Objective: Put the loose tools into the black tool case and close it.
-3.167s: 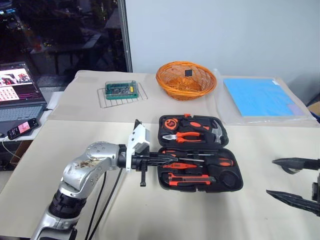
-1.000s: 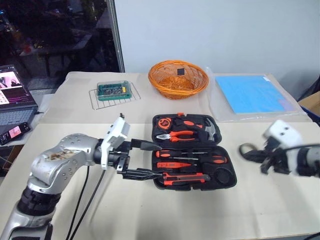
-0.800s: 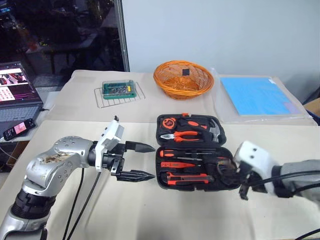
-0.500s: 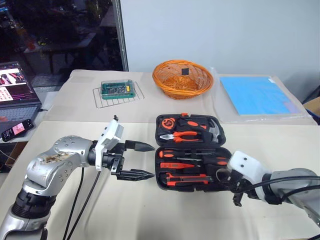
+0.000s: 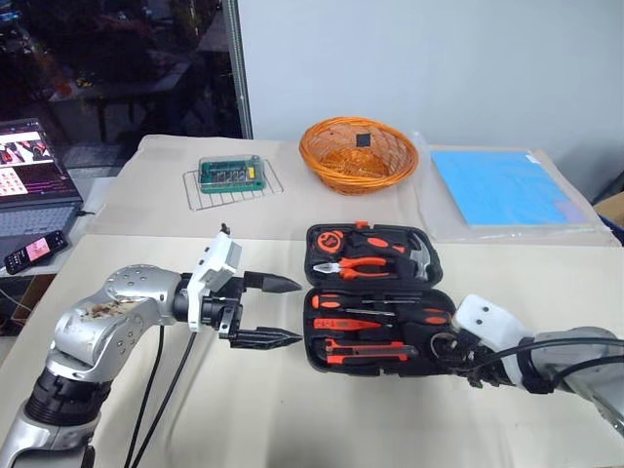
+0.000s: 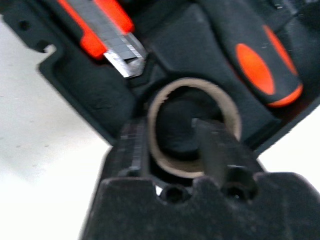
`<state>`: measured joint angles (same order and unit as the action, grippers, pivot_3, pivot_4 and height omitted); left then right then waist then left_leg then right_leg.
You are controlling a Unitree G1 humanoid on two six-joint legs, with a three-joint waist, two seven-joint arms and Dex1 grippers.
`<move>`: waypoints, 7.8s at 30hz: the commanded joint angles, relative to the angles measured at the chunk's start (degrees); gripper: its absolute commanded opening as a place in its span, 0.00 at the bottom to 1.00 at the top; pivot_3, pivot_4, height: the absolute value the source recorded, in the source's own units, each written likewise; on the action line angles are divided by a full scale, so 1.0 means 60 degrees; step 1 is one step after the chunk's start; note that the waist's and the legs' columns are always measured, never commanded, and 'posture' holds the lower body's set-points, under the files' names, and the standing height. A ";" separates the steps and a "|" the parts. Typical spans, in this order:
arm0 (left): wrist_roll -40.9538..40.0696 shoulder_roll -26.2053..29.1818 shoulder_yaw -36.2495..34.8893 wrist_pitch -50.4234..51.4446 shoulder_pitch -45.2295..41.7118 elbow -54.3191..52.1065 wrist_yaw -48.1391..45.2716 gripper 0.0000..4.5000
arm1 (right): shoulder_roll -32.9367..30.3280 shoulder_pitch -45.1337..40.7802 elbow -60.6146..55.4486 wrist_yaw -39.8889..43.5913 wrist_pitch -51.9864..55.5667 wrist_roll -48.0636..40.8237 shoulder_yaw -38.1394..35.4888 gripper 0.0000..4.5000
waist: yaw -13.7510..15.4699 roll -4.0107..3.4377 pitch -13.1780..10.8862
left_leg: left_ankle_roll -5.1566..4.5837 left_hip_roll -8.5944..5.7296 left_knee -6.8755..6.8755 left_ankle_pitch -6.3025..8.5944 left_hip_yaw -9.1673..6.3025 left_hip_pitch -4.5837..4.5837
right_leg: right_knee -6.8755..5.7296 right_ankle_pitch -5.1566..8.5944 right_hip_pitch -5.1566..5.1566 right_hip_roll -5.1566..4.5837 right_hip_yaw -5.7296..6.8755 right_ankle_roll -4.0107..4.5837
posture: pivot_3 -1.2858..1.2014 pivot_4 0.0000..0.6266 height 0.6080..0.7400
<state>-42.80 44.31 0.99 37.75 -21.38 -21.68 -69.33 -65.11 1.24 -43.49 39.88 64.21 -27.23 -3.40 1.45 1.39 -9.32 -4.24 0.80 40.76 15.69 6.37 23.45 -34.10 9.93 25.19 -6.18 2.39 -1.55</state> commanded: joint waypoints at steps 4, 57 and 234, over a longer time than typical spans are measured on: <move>-0.0059 -0.0178 -0.0170 -0.0046 -0.0112 0.0058 0.0305 1.00 | 0.0240 0.0155 -0.0183 0.0409 -0.0216 -0.0429 -0.0660 0.94 | -0.0016 0.0023 0.0002 | 0.0005 -0.0001 0.0003 0.0010 0.0000 0.0000 | 0.0004 0.0008 -0.0008 0.0003 -0.0001 0.0000 | 0.52 0.24 1.00; 0.2769 -0.5456 -0.0804 0.3201 -0.4975 0.7106 0.8989 0.01 | 0.4270 -0.7304 0.9657 -0.0956 -0.0986 0.0511 -0.0056 0.01 | -0.0284 0.0026 -0.0017 | -0.0009 -0.0026 -0.0005 -0.0050 0.0008 0.0016 | 0.0009 -0.0146 0.0005 0.0007 -0.0014 -0.0067 | 0.52 0.24 1.00; 0.4232 -0.0713 0.2851 -0.0543 -0.1260 0.1514 0.0288 0.74 | 0.6576 -0.2982 0.3813 -0.0566 -0.3799 -0.0091 0.0041 0.02 | -0.0359 -0.0059 0.0031 | -0.0026 0.0011 -0.0017 -0.0034 0.0066 -0.0043 | 0.0002 -0.0079 0.0018 -0.0003 -0.0004 -0.0034 | 0.52 0.24 1.00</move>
<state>-17.96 39.49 16.02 31.76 -29.58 -12.73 -67.45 -25.96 -15.05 -20.73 36.73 43.65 -27.26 -2.54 -0.71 1.04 -9.13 -4.39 0.86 40.67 15.49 6.76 23.20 -34.09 9.45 25.30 -6.20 2.37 -1.76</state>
